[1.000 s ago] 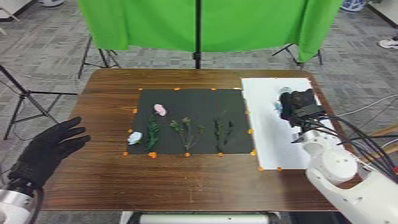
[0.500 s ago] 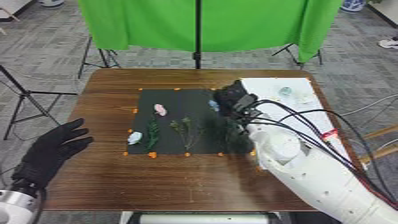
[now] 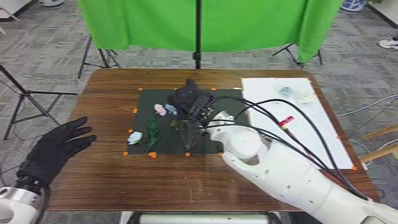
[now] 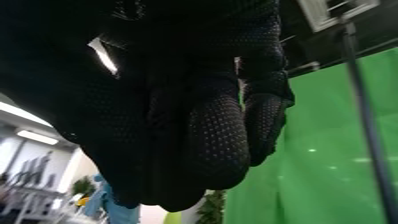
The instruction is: Arrange flowers
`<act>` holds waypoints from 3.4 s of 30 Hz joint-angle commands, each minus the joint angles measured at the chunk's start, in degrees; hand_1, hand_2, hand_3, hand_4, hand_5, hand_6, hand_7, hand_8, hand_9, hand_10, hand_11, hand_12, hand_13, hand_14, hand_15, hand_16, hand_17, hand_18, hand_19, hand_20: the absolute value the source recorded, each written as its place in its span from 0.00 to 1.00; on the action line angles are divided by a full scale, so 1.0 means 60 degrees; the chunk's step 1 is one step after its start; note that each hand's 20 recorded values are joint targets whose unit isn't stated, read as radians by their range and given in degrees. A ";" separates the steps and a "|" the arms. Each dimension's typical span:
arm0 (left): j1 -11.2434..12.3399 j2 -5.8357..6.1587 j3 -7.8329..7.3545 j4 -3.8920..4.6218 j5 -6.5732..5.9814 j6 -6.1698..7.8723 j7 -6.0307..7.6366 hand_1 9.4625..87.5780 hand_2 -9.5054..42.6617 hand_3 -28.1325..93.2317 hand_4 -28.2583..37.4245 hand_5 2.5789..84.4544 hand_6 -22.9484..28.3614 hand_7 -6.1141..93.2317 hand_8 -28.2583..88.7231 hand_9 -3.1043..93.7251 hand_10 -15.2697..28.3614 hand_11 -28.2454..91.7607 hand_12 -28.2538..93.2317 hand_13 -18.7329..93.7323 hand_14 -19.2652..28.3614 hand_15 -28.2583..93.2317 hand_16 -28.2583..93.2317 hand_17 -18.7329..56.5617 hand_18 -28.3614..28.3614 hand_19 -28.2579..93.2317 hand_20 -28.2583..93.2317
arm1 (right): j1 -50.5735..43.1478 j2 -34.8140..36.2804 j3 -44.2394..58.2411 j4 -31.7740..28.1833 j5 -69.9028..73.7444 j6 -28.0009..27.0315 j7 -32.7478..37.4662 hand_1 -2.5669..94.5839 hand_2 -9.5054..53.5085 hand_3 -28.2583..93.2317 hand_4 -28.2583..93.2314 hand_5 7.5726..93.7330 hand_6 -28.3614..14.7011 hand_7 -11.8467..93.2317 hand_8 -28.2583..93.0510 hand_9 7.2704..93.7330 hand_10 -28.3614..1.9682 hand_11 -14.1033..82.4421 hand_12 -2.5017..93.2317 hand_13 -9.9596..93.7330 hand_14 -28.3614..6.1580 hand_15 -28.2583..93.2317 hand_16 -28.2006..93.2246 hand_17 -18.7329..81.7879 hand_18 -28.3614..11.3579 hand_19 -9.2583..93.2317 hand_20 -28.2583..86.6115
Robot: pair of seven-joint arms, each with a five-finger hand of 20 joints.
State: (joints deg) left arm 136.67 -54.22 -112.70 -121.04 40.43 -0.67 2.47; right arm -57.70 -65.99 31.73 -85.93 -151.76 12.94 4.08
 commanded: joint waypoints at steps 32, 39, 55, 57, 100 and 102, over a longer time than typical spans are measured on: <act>0.0182 0.0426 0.0180 0.0076 -0.0236 0.0195 0.0176 0.21 0.16 0.81 0.02 0.39 0.55 0.26 0.16 0.36 0.67 0.44 0.36 0.42 0.76 0.52 0.21 0.16 0.91 0.66 0.23 | 0.0825 -0.0176 -0.0458 0.1340 -0.1631 -0.0001 -0.0391 0.51 0.00 0.90 0.00 0.61 0.71 0.64 0.22 0.77 0.74 0.40 0.56 0.73 0.69 0.75 0.53 0.43 0.26 0.81 0.65; 0.0003 0.0095 0.0100 0.0079 -0.0009 -0.0042 -0.0099 0.21 0.16 0.81 0.02 0.39 0.55 0.26 0.16 0.36 0.67 0.44 0.36 0.42 0.76 0.52 0.21 0.16 0.91 0.66 0.23 | 0.0792 -0.0182 -0.0387 0.1229 -0.1477 -0.0138 -0.0373 0.48 0.00 0.91 0.00 0.59 0.70 0.64 0.22 0.74 0.74 0.41 0.55 0.71 0.67 0.76 0.52 0.42 0.26 0.80 0.65; 0.0135 -0.0050 0.0030 0.0017 0.0017 -0.0031 -0.0115 0.21 0.16 0.81 0.02 0.39 0.55 0.26 0.16 0.36 0.67 0.44 0.36 0.42 0.77 0.52 0.21 0.16 0.91 0.66 0.23 | 0.0156 0.0183 0.1196 0.0359 -0.0464 -0.0564 -0.0125 0.40 0.00 0.93 0.00 0.56 0.67 0.58 0.21 0.65 0.67 0.52 0.43 0.67 0.61 0.80 0.45 0.40 0.24 0.79 0.65; 0.0158 -0.0085 0.0008 0.0009 0.0024 -0.0030 -0.0121 0.21 0.16 0.81 0.02 0.39 0.55 0.26 0.16 0.36 0.67 0.44 0.36 0.42 0.77 0.52 0.21 0.16 0.91 0.66 0.23 | 0.0035 0.0494 0.1522 0.0278 -0.0065 -0.0503 0.0036 0.37 0.03 0.95 0.00 0.55 0.67 0.54 0.20 0.61 0.63 0.56 0.37 0.65 0.59 0.79 0.44 0.40 0.24 0.79 0.64; 0.0344 -0.0164 -0.0191 -0.0052 0.0009 0.0002 0.0006 0.21 0.16 0.81 0.02 0.39 0.55 0.26 0.16 0.36 0.67 0.44 0.36 0.42 0.76 0.52 0.21 0.16 0.91 0.66 0.23 | -0.1367 0.3009 0.2892 0.1257 -0.0104 -0.0419 0.3155 0.41 0.00 0.93 0.00 0.51 0.66 0.55 0.06 0.58 0.62 0.61 0.34 0.68 0.62 0.76 0.42 0.46 0.24 0.85 0.64; 0.0367 -0.0200 -0.0206 -0.0072 0.0017 -0.0005 0.0016 0.21 0.16 0.81 0.02 0.39 0.55 0.26 0.16 0.36 0.67 0.44 0.36 0.42 0.76 0.52 0.21 0.16 0.91 0.66 0.23 | -0.1512 0.3057 0.2984 0.1151 -0.0158 -0.0608 0.3083 0.41 0.00 0.92 0.00 0.51 0.66 0.55 0.06 0.59 0.62 0.60 0.36 0.68 0.62 0.76 0.42 0.46 0.24 0.85 0.64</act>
State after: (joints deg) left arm 137.88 -54.73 -114.07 -121.37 40.40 -0.92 2.71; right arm -66.17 -47.18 48.41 -78.23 -151.02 11.78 23.85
